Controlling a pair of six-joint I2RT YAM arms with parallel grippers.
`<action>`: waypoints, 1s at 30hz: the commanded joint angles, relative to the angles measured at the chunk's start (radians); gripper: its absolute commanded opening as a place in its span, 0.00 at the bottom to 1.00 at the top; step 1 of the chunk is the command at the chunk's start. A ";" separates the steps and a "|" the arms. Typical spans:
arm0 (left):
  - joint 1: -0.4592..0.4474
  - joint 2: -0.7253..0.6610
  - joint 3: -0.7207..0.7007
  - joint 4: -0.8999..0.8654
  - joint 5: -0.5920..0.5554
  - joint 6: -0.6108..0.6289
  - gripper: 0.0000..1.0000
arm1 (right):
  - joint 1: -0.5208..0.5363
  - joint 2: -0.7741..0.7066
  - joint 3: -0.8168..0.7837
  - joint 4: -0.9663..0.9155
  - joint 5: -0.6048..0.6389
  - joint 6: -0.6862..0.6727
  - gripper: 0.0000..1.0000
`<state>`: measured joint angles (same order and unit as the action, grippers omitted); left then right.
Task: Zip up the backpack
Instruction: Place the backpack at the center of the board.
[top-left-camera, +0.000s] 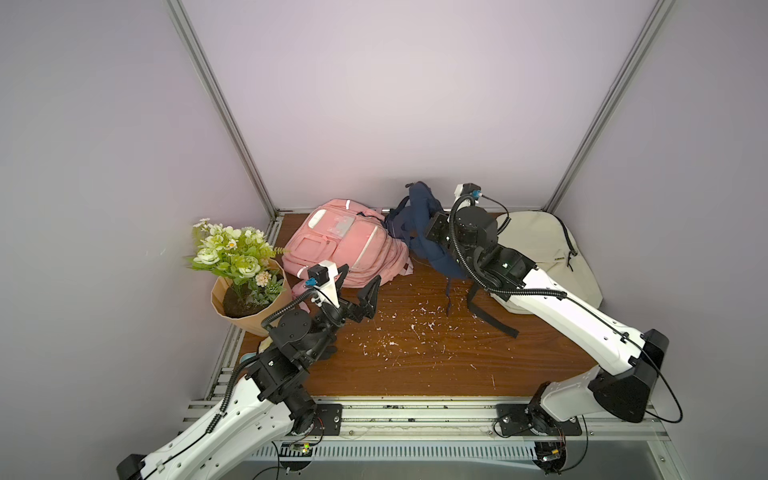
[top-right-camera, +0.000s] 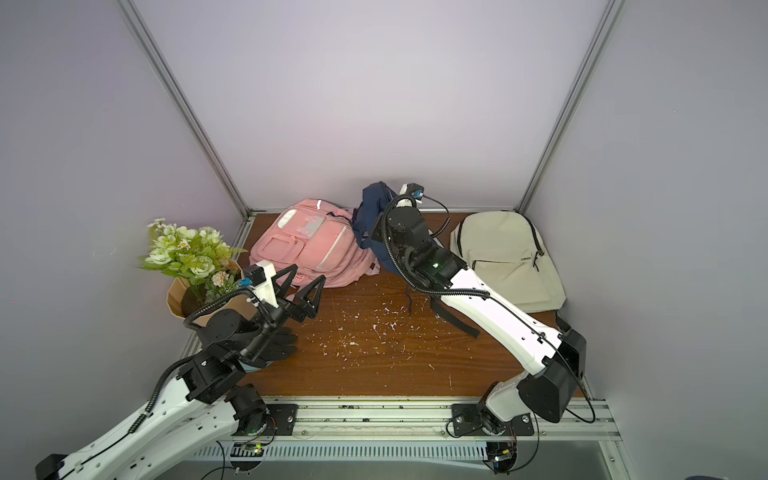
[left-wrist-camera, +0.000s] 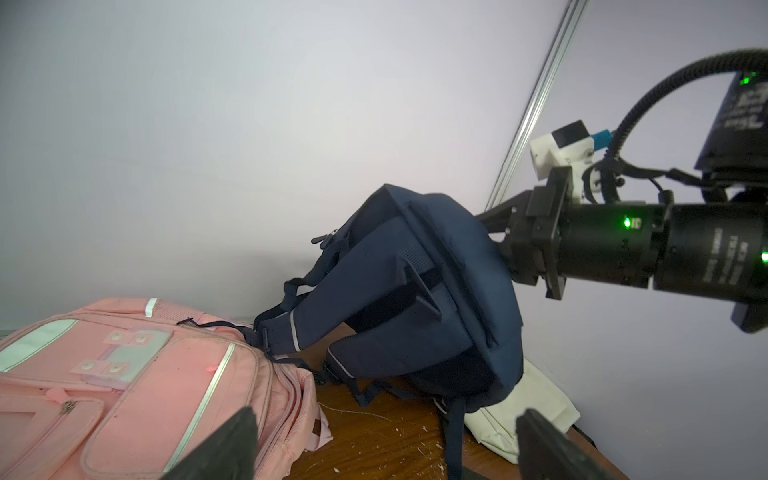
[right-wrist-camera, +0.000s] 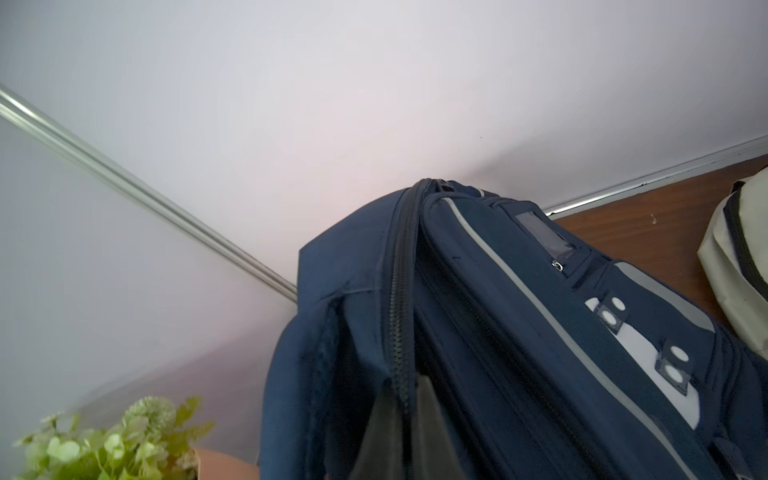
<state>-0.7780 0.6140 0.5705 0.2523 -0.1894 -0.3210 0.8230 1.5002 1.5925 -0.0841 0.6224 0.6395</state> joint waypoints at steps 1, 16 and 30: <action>-0.018 0.059 0.001 0.158 0.049 0.048 0.99 | 0.008 -0.022 0.139 0.131 0.078 0.079 0.00; -0.124 0.354 0.074 0.456 0.162 0.189 0.99 | 0.007 0.023 0.299 0.154 0.133 0.106 0.00; -0.029 0.603 0.269 0.388 0.022 0.192 0.52 | 0.049 -0.164 0.103 0.210 0.156 0.074 0.00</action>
<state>-0.8181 1.1893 0.7631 0.6472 -0.1905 -0.1497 0.8471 1.4723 1.6794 -0.0631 0.7418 0.7406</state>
